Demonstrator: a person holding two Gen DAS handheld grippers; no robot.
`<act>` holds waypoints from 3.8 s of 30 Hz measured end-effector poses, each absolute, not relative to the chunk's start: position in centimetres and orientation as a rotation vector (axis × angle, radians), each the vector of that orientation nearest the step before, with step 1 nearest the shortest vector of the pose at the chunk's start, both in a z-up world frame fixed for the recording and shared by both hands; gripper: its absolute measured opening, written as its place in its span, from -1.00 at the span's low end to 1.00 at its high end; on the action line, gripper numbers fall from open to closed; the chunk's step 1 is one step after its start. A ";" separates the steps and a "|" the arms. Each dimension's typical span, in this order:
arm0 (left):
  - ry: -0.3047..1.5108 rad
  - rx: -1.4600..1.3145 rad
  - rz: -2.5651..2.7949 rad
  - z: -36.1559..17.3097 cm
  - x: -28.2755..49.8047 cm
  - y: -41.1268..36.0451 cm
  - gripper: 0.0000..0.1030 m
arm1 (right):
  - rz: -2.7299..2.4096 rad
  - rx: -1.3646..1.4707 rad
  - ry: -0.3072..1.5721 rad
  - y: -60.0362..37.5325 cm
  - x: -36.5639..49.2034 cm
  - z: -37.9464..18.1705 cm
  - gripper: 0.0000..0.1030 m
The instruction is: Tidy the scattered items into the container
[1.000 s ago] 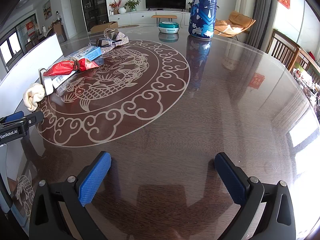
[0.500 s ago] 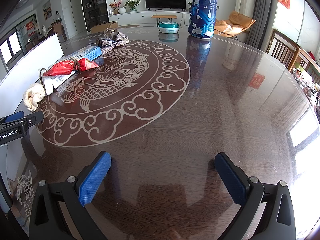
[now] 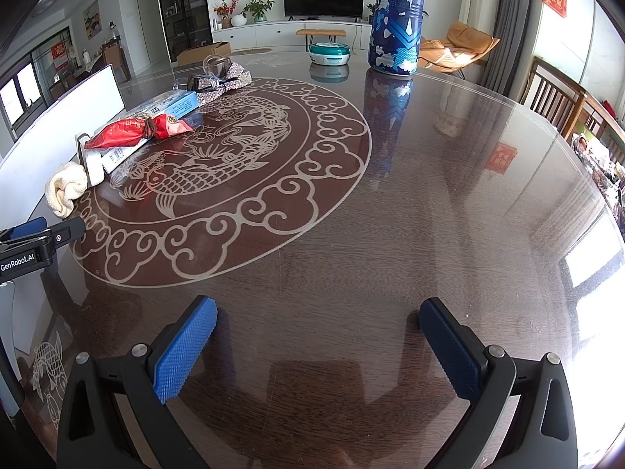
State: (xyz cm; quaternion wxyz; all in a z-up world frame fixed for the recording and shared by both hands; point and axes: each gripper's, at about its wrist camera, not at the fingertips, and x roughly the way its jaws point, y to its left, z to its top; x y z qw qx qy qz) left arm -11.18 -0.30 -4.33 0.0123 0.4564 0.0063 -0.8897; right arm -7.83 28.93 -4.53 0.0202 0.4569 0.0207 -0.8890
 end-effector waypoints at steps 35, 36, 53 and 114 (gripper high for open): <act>0.324 1.057 -2.995 -1.2 -5.1 -4.3 1.00 | -2.757 1.417 0.064 28.9 -7.9 -4.5 1.00; 0.358 1.075 -2.992 -1.3 -5.3 -4.6 1.00 | -2.758 1.417 0.064 28.9 -7.9 -4.5 1.00; 0.533 1.091 -3.012 -2.3 -5.4 -5.3 1.00 | -2.757 1.417 0.064 28.9 -7.9 -4.5 1.00; 0.375 0.978 -3.089 -1.2 -2.7 -3.9 1.00 | -2.757 1.418 0.064 28.9 -7.9 -4.5 1.00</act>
